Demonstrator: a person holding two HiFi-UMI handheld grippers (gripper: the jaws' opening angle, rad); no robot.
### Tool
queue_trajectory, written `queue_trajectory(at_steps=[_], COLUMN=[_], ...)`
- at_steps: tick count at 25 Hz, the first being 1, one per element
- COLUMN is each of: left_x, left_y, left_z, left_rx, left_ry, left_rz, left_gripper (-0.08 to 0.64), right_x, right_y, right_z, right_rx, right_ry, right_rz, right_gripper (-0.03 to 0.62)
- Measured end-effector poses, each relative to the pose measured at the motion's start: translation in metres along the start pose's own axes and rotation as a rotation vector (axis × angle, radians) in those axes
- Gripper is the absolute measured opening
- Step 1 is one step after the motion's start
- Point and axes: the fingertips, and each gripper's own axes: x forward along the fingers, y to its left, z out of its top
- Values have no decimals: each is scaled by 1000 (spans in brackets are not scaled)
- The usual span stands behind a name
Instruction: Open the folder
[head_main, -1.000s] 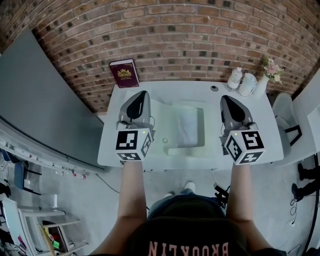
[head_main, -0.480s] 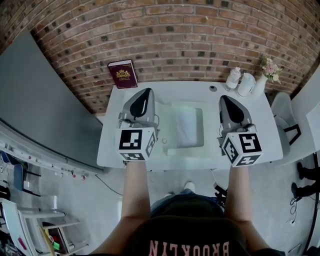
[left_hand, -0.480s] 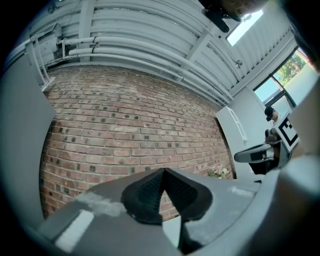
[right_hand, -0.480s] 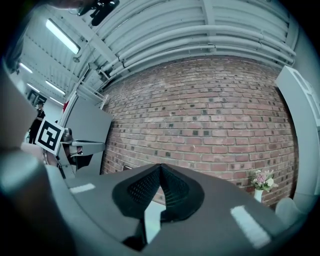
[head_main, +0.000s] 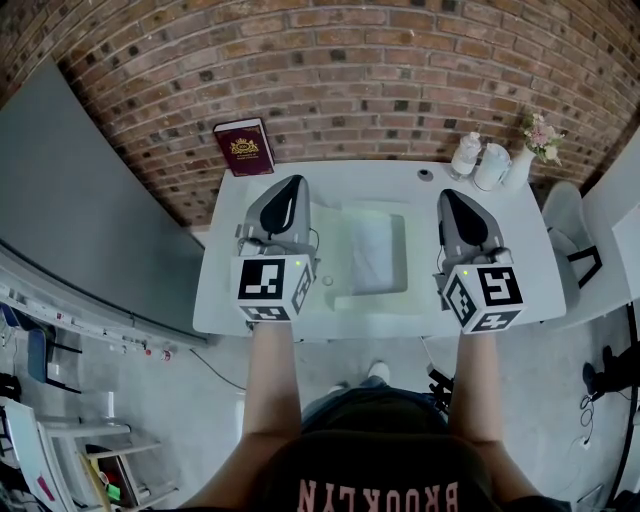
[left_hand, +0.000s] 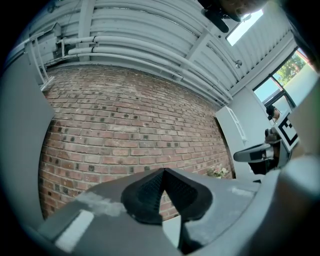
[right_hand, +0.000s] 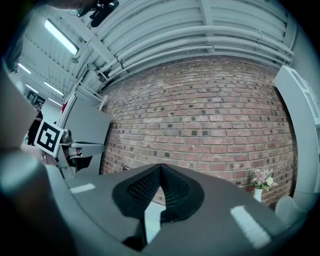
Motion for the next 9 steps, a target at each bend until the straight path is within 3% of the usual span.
queue_trajectory(at_steps=[9], left_x=[3], left_y=[-2], left_z=[2], left_rx=[13], left_ry=[-3], left_rz=[-25], left_gripper=[0], right_x=[-2], right_y=[-1], right_z=[0], right_rx=[-19], right_ry=[-4], right_rz=[-5], right_gripper=[-2])
